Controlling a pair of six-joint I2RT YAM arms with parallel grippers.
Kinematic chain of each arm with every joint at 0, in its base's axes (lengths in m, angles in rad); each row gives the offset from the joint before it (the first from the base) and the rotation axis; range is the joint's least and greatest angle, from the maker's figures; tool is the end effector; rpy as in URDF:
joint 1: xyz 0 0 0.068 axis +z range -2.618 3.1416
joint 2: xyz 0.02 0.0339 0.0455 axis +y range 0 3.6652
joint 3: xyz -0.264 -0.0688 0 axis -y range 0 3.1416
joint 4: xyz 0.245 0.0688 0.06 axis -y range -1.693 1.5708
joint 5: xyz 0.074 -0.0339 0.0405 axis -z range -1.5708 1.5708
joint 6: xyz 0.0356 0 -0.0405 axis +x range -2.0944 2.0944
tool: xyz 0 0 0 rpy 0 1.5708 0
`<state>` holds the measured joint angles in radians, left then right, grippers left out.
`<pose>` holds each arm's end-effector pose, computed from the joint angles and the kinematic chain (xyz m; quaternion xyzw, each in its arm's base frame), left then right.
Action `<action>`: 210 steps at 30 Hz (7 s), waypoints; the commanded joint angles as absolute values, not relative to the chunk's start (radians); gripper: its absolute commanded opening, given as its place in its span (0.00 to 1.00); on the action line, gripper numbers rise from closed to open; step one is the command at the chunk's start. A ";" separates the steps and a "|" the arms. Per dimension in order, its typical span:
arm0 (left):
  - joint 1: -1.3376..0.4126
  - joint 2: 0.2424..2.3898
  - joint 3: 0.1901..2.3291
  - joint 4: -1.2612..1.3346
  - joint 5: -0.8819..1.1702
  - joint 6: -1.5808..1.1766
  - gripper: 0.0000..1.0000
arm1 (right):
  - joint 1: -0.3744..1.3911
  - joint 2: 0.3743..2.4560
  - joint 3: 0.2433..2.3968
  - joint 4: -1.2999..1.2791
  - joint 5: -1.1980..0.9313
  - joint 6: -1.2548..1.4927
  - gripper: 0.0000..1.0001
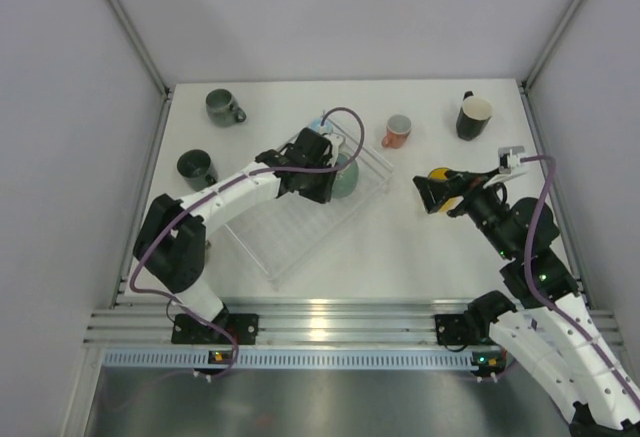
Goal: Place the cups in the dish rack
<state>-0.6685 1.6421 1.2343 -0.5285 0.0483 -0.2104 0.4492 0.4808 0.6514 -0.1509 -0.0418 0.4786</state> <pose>0.2755 -0.2198 0.2465 0.2230 0.9233 -0.1534 0.2725 0.1135 0.0564 0.3385 -0.0046 0.7001 0.3325 0.6319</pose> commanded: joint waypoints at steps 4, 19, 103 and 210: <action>-0.669 1.646 1.312 -0.336 0.075 -0.206 0.00 | 0.462 0.457 0.696 -0.163 -0.006 0.440 0.99; -0.669 1.739 1.354 -0.301 0.083 -0.201 0.00 | 0.463 0.451 0.703 -0.181 0.023 0.414 0.99; -0.664 1.085 1.051 -0.356 0.322 -0.463 0.52 | 0.143 1.358 0.759 -0.288 0.272 0.609 0.31; -0.790 1.356 0.885 0.816 0.578 -0.954 0.00 | 0.342 0.710 0.466 0.542 -0.373 1.218 0.75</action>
<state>-0.8009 1.4372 0.8940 0.7715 0.6437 -1.0080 0.3393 0.7425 0.4522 0.5766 -0.3687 1.2694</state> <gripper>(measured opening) 0.223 0.706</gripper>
